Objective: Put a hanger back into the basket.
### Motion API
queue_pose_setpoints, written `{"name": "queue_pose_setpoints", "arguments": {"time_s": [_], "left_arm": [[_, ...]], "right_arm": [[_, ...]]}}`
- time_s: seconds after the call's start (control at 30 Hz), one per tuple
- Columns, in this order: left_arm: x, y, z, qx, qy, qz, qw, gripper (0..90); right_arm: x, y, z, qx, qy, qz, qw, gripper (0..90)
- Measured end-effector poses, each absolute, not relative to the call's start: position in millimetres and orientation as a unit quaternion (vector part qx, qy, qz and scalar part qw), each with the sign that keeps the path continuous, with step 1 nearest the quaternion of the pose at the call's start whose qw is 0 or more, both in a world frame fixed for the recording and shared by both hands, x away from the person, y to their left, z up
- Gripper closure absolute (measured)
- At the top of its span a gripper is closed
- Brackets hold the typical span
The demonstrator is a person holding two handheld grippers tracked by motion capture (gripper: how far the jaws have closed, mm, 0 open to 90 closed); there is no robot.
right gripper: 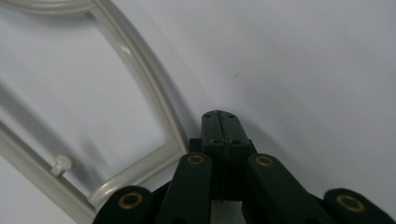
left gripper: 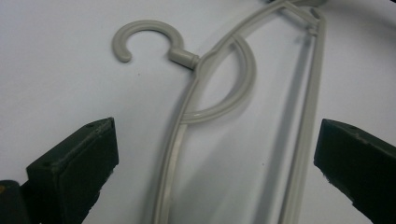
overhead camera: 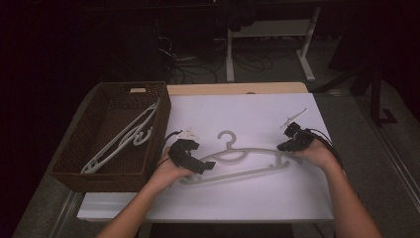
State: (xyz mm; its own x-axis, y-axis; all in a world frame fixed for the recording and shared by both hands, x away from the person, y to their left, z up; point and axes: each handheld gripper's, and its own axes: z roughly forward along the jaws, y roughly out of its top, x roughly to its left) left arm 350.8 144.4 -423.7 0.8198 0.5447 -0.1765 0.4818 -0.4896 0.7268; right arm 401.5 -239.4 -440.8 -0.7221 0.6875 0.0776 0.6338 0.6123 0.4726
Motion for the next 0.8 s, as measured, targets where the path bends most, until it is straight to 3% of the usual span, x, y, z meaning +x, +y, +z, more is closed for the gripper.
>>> {"name": "queue_pose_setpoints", "arguments": {"time_s": [0.2,0.3,0.37,0.4,0.5,0.53,0.63,0.73,0.8], "left_arm": [[350,146,-424,0.864,0.296,0.038,0.406,7.5],[348,147,-423,0.862,0.300,0.044,0.406,16.7],[346,149,-421,0.861,0.303,0.044,0.406,31.4],[345,149,-421,0.860,0.307,0.044,0.405,34.6],[341,150,-419,0.859,0.315,0.044,0.401,55.1],[338,149,-419,0.861,0.315,0.050,0.396,55.1],[335,147,-421,0.868,0.317,0.051,0.379,77.2],[334,144,-428,0.877,0.324,0.053,0.351,89.6],[335,142,-433,0.881,0.330,0.056,0.335,89.9]], "right_arm": [[372,-238,-441,0.346,0.903,0.250,0.049,89.1],[366,-239,-438,0.349,0.893,0.278,0.059,89.0],[364,-238,-434,0.345,0.890,0.289,0.065,88.9],[363,-238,-432,0.343,0.890,0.292,0.066,88.7],[360,-237,-427,0.342,0.886,0.304,0.068,83.7],[359,-236,-426,0.340,0.884,0.312,0.070,81.6],[353,-234,-422,0.333,0.880,0.332,0.067,73.3],[346,-230,-419,0.329,0.877,0.344,0.062,62.2],[342,-229,-418,0.324,0.876,0.353,0.060,53.7]]}}
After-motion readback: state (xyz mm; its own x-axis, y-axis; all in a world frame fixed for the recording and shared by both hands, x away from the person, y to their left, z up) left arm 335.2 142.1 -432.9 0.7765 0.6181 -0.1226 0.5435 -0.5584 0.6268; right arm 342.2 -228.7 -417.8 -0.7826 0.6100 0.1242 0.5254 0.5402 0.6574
